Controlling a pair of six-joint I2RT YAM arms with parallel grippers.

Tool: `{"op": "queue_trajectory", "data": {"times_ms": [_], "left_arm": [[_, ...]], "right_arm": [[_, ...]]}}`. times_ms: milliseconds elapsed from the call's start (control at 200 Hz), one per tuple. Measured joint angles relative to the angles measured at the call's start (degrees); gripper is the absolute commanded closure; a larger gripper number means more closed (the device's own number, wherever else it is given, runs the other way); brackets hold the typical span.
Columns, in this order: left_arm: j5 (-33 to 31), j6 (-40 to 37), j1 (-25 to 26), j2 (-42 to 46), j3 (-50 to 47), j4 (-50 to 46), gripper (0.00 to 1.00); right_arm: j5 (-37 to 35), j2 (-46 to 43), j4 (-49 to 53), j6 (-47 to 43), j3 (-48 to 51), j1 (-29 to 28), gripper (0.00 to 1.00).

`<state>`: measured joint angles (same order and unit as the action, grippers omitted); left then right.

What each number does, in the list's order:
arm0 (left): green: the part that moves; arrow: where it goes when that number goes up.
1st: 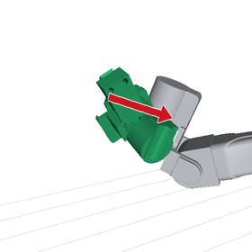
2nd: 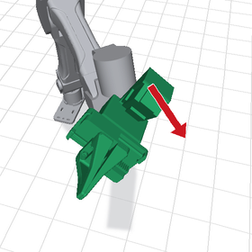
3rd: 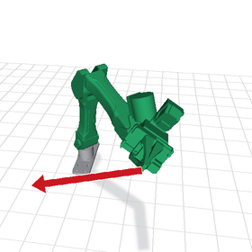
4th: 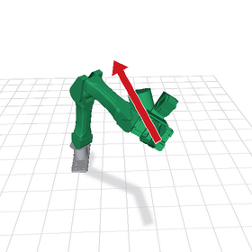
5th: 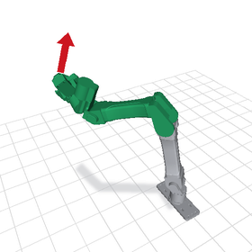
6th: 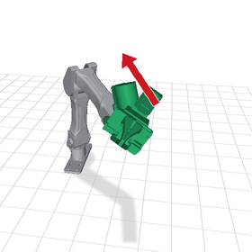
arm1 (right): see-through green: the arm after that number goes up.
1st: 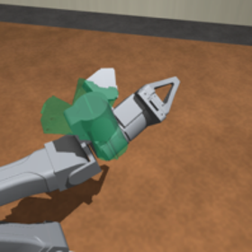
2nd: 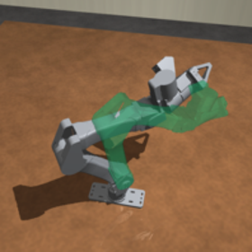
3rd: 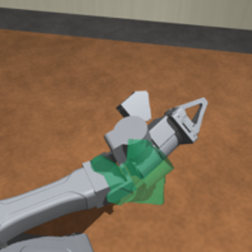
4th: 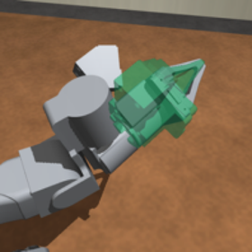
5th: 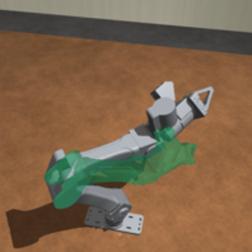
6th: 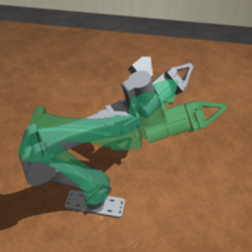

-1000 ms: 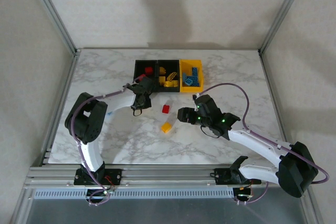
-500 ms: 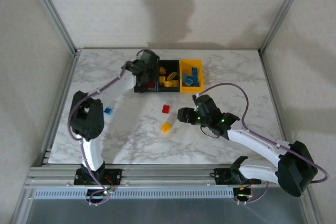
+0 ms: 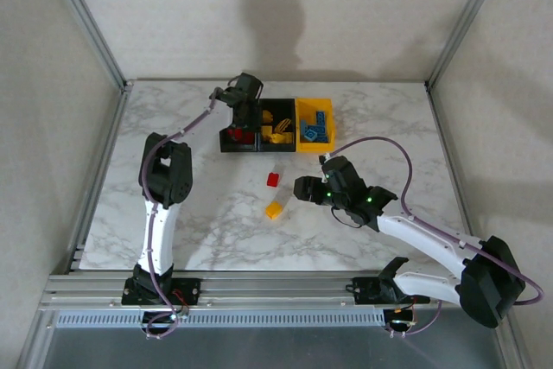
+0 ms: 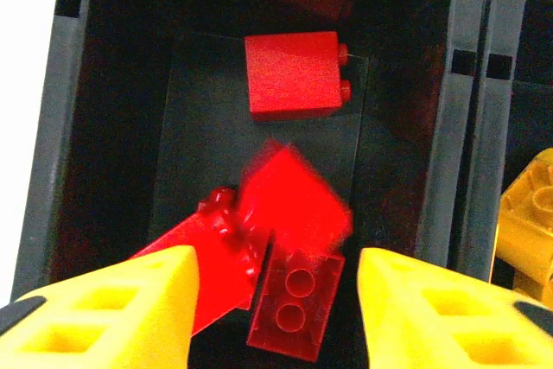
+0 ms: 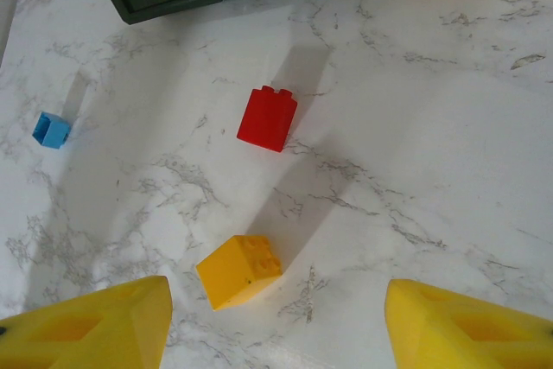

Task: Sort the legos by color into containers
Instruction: Place the lego in the container.

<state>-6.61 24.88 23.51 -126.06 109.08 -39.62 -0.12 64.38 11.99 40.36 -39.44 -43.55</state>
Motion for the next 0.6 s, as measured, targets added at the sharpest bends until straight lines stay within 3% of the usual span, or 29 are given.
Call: {"op": "queue_trajectory", "data": {"times_ms": [275,491,601], "left_arm": [[1.1,-0.1,1.6,4.9,-5.3,0.5,0.43],[4.0,0.5,8.2,18.1,-20.4,3.8,0.37],[5.6,0.8,11.7,20.6,-25.5,5.4,0.34]], "right_arm": [[-0.1,0.0,0.3,0.2,0.0,0.0,0.34],[-0.2,-0.8,2.2,-0.3,-0.2,0.0,0.33],[-0.5,-2.6,3.4,-0.4,-0.2,0.0,0.33]]}}
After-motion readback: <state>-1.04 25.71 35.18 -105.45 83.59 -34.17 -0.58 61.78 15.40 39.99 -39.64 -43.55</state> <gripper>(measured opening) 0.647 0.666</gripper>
